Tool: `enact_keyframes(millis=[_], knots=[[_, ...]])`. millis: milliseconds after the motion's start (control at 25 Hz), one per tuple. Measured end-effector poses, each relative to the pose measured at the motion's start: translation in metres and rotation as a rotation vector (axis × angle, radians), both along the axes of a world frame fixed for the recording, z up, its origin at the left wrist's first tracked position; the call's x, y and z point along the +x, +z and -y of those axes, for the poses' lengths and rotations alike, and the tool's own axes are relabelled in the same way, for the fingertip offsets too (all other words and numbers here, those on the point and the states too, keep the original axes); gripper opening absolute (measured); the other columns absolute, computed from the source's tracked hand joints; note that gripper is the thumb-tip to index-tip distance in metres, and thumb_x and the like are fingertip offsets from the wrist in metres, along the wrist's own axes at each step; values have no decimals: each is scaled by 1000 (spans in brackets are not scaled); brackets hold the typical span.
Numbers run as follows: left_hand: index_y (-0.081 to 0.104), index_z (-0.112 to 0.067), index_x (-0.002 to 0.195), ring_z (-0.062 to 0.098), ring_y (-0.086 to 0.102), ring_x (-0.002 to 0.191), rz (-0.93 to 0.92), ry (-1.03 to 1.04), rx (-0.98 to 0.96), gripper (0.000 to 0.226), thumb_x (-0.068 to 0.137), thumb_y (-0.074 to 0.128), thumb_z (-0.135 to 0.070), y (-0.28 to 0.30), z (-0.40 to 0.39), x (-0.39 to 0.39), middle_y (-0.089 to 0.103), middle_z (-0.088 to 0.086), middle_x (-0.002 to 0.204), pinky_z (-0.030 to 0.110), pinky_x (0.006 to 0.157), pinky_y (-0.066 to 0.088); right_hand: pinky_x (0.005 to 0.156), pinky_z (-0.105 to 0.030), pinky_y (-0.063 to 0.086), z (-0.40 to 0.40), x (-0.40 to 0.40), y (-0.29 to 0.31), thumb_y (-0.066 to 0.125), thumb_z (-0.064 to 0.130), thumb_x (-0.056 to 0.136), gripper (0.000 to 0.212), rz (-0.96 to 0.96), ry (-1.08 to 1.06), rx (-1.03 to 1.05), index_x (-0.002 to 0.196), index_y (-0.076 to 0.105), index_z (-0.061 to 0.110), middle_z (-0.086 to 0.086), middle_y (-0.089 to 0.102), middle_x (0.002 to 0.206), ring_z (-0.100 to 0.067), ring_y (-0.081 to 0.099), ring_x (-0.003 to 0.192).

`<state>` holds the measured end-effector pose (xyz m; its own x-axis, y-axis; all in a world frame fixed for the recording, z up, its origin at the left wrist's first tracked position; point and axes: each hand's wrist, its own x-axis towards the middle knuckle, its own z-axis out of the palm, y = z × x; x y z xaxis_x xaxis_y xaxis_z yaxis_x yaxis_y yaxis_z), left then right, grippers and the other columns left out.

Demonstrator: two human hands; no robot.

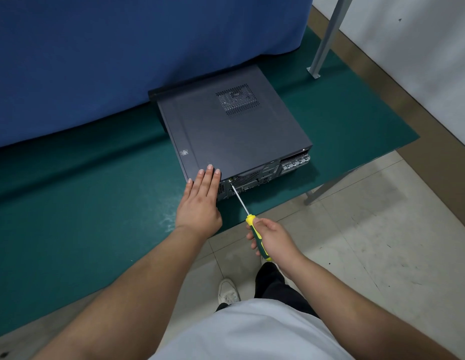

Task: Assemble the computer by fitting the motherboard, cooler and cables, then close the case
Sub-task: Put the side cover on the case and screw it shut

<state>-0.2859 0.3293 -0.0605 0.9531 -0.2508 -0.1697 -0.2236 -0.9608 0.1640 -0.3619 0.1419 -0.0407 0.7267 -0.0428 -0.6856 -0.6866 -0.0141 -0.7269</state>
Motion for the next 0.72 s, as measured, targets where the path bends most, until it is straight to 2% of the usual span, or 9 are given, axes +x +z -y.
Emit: enact_keyframes(millis=[720], knots=[[-10, -21, 164, 19, -14, 158, -1, -4, -13, 97, 89, 51, -25, -2, -1, 0, -16, -1, 171, 42, 128, -7, 52, -27, 46, -6, 4, -9, 48, 31, 107, 28, 7, -32, -7, 103, 69, 12, -1, 66, 78, -13, 56, 60]])
